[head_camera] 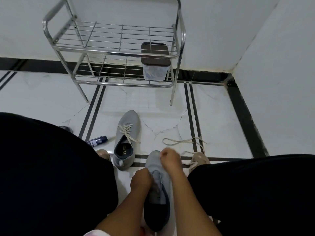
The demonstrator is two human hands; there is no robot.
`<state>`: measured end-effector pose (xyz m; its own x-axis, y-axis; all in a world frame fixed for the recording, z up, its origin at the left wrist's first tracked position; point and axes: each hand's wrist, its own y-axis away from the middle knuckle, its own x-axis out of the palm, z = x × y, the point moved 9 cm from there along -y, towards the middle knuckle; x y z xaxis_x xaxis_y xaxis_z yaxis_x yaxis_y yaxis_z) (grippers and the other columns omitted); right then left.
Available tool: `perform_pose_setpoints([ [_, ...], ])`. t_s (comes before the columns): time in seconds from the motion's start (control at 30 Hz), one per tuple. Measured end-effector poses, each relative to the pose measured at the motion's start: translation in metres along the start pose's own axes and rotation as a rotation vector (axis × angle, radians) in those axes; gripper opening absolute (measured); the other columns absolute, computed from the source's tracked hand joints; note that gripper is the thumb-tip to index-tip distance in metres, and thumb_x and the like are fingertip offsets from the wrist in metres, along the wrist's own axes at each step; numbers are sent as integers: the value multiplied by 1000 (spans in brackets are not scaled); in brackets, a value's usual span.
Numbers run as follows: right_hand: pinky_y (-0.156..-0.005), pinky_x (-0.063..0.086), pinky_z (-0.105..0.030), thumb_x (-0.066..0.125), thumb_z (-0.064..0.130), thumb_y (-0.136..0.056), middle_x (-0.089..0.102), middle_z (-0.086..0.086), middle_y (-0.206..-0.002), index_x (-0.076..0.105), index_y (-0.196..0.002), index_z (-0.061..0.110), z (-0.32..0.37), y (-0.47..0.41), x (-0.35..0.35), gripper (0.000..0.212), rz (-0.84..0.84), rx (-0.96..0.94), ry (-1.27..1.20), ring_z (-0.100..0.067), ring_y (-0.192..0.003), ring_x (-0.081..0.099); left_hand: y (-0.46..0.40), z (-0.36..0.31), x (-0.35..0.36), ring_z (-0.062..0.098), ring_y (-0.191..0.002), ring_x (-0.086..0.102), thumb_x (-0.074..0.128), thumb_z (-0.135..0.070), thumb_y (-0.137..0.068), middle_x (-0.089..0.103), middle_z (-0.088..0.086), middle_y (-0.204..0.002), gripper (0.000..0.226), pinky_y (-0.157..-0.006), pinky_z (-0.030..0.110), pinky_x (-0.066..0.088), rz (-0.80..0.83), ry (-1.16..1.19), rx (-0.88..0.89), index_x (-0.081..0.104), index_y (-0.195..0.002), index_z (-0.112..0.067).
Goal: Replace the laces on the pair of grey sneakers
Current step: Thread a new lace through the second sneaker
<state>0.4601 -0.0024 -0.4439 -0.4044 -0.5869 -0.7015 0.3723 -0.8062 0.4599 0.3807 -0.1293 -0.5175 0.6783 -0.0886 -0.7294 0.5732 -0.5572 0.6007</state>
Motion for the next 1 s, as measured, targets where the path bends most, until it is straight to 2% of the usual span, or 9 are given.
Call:
perform_pose_setpoints([
  [0.07, -87, 47, -30, 47, 20, -93, 64, -9, -115, 61, -91, 19, -26, 13, 41, 15, 155, 104, 78, -29, -108, 59, -2, 4, 0, 24, -90, 62, 46, -18, -87, 67, 7, -98, 20, -64, 26, 40, 22, 54, -20, 66, -85, -15],
  [0.13, -85, 47, -29, 47, 26, -94, 65, -9, -115, 59, -91, 22, -41, 23, 65, 13, 223, 158, 120, -28, -106, 60, -2, 6, -1, 24, -85, 63, 51, -15, -83, 68, 8, -90, 17, -60, 25, 36, 34, 123, -30, 66, -74, -17],
  [0.23, -80, 46, -28, 45, 28, -95, 65, -9, -113, 65, -100, 17, -50, 23, 76, 23, 198, 197, 144, -27, -103, 61, 0, 9, -3, 26, -79, 64, 54, -13, -79, 63, 7, -72, 23, -55, 24, 34, 3, 187, -41, 55, -56, -18],
  [0.33, -81, 46, -27, 46, 26, -97, 64, -8, -116, 65, -110, 14, -51, 19, 78, 25, 170, 215, 196, -25, -106, 61, 1, 11, -3, 23, -68, 61, 54, -12, -80, 59, 2, -63, 30, -51, 23, 34, -21, 229, -41, 53, -51, -18],
  [0.5, -78, 45, -27, 45, 25, -98, 61, -7, -119, 60, -115, 12, -52, 18, 73, 27, 86, 211, 232, -24, -107, 60, 1, 9, -6, 20, -80, 65, 56, -19, -84, 70, 2, -79, 18, -65, 26, 44, -54, 243, -14, 71, -73, -18],
  [0.6, -78, 45, -29, 44, 29, -97, 58, -7, -119, 60, -113, 13, -52, 17, 73, 28, 76, 187, 242, -25, -106, 60, 1, 8, -8, 18, -84, 64, 56, -20, -86, 71, -1, -86, 17, -68, 25, 45, -82, 233, -2, 73, -84, -20],
  [0.77, -76, 47, -31, 39, 30, -97, 57, -5, -113, 63, -105, 14, -51, 16, 78, 30, 58, 142, 196, -25, -97, 60, 1, 1, -12, 18, -85, 64, 54, -25, -87, 71, 0, -88, 20, -70, 26, 45, -82, 189, 43, 73, -89, -20],
  [0.87, -70, 41, -29, 38, 29, -97, 54, -3, -111, 61, -103, 13, -52, 16, 75, 28, 32, 134, 210, -24, -94, 59, 1, -5, -12, 18, -83, 64, 52, -23, -86, 70, 1, -86, 21, -68, 28, 45, -73, 159, 84, 72, -87, -17],
  [1.0, -65, 39, -30, 37, 20, -95, 54, 2, -96, 56, -96, 15, -51, 15, 80, 20, 29, 116, 195, -12, -67, 46, 3, -5, -13, 16, -80, 63, 51, -21, -86, 70, 0, -85, 21, -64, 26, 43, -78, 135, 90, 72, -86, -18],
])
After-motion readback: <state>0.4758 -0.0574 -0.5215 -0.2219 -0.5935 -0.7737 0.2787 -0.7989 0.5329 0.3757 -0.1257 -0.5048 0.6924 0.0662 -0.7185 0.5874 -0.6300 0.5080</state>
